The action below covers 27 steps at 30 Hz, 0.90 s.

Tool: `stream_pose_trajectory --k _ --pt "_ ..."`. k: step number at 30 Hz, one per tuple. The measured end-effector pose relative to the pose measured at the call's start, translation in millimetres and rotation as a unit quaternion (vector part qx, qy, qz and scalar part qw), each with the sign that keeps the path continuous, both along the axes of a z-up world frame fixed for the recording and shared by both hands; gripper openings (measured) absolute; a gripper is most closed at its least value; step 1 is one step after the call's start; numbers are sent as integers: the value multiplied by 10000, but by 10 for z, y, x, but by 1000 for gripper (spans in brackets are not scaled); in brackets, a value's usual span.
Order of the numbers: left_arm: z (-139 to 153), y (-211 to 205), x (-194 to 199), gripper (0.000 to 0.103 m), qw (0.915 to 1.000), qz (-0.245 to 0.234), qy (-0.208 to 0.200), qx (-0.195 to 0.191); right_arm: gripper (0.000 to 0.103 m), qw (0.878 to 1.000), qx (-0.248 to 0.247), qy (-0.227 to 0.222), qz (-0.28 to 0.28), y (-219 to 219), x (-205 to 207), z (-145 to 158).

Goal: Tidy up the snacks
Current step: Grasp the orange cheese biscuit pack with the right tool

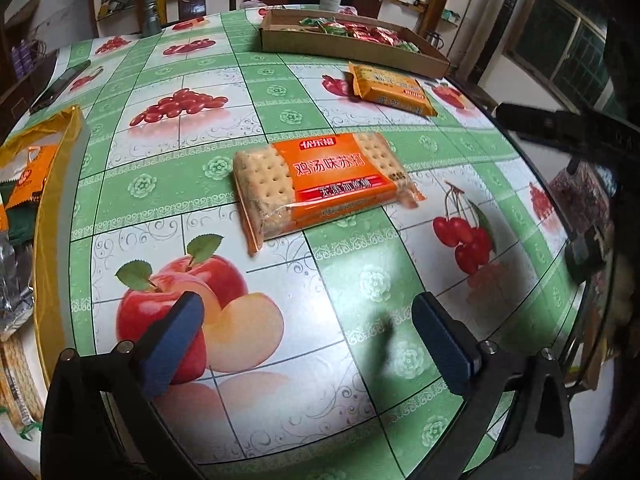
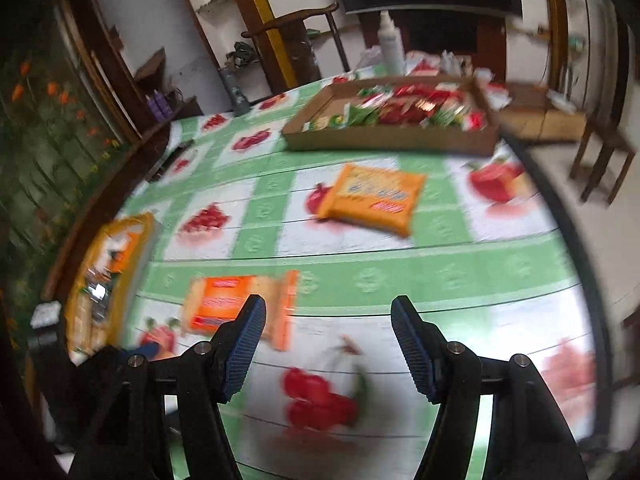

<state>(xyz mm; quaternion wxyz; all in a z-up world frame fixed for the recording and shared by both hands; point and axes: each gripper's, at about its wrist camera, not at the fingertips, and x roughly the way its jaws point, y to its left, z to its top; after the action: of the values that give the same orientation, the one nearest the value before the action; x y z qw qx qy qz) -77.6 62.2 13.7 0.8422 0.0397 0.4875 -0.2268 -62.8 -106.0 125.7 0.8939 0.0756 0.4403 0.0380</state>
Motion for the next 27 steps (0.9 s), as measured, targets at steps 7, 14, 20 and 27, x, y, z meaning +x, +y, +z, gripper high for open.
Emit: stream_pose_trajectory --k 7,14,20,27 --pt "-3 4 3 103 10000 -12 -5 -19 67 9998 -96 184 -39 -101 274 -44" --pt "7 30 5 103 9999 9 -1 -130 69 9983 579 44 -92 -304 872 20" --pt "21 138 25 103 9986 51 52 -529 78 9979 623 149 -41 -264 1532 -68" --pt "32 225 37 103 9960 91 101 -887 79 9970 -255 729 75 -119 2015 -465"
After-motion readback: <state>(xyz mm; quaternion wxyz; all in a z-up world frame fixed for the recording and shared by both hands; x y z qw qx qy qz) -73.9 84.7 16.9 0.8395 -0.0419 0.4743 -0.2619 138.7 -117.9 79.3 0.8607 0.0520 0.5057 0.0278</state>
